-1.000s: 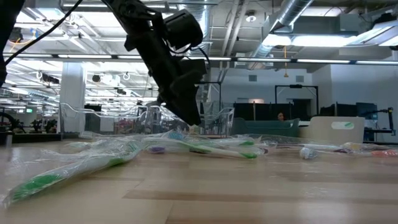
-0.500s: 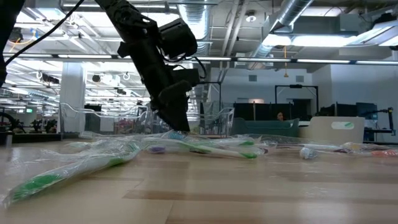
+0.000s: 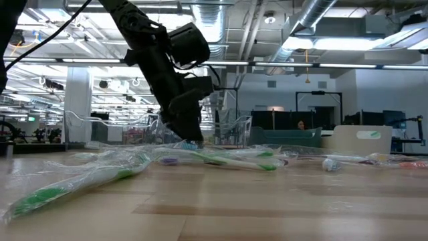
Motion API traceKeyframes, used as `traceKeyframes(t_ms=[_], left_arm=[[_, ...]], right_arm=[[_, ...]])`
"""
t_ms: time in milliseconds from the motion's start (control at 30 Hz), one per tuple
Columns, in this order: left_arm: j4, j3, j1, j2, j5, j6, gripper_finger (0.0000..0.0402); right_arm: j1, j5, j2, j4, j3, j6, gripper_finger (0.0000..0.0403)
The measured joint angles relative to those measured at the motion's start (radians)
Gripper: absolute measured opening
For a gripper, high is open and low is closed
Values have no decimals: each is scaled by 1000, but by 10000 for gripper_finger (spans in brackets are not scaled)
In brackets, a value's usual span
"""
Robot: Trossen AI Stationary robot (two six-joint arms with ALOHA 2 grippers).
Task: Pick & Place Toothbrushes
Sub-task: Put the orange toothbrush into the right transparent bin
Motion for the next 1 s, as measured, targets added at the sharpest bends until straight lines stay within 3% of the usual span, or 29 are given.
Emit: traceKeyframes(t_ms=[267,1000], left_arm=[[20,0,56,29,60,0,182],[61,7,36,72,57,25,181]], right_arm=[[0,0,0,2,0,0,189],[-14,0,0,0,0,1,189]])
